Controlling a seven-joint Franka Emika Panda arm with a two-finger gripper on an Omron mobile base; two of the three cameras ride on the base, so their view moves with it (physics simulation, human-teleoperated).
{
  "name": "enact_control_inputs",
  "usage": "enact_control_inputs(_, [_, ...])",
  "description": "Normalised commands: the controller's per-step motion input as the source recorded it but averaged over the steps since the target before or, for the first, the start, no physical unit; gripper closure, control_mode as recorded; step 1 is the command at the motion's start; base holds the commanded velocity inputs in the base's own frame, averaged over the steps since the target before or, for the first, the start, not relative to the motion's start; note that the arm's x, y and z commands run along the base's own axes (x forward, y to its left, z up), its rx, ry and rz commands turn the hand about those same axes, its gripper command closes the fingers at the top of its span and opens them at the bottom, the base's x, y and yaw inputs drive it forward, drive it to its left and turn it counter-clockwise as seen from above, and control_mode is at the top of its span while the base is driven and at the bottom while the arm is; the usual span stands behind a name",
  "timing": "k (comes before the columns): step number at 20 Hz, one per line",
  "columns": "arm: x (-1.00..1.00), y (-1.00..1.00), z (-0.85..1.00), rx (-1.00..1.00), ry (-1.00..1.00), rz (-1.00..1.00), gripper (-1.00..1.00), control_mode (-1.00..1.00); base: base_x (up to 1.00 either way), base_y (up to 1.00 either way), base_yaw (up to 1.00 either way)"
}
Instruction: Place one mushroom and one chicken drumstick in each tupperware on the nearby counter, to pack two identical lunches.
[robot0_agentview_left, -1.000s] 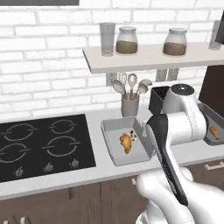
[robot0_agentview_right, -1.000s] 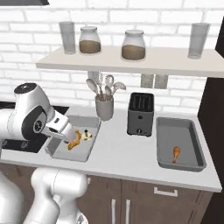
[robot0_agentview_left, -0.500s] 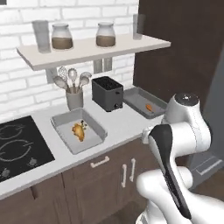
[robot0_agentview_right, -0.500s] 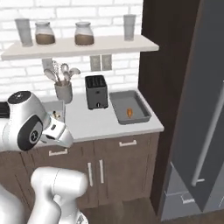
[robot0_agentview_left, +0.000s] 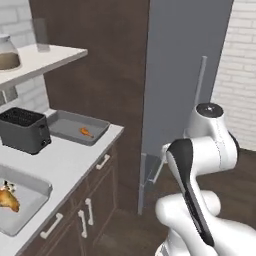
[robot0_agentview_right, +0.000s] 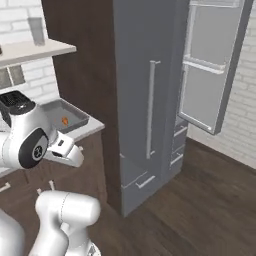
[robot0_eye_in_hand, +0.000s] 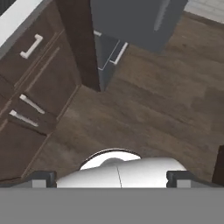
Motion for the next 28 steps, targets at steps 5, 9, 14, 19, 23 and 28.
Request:
enact_control_inputs(5, [0.00,0.00,0.00,0.00,0.00,0.00,-1.00,1.00,-0.33,-0.87,-0.67])
enact_control_inputs(9, [0.00,0.00,0.00,0.00,0.00,0.00,-1.00,1.00,0.04,-1.00,-0.64])
enact_control_inputs(14, [0.00,0.00,0.00,0.00,0.00,0.00,-1.00,1.00,0.89,-0.88,-0.26])
enact_control_inputs(19, [0.00,0.00,0.00,0.00,0.00,0.00,-1.00,1.00,1.00,-0.20,0.00])
enact_control_inputs(23, [0.00,0.00,0.00,0.00,0.00,0.00,-1.00,1.00,1.00,-0.07,0.00])
enact_control_inputs(28, [0.00,0.00,0.00,0.00,0.00,0.00,-1.00,1.00,1.00,-0.11,0.00])
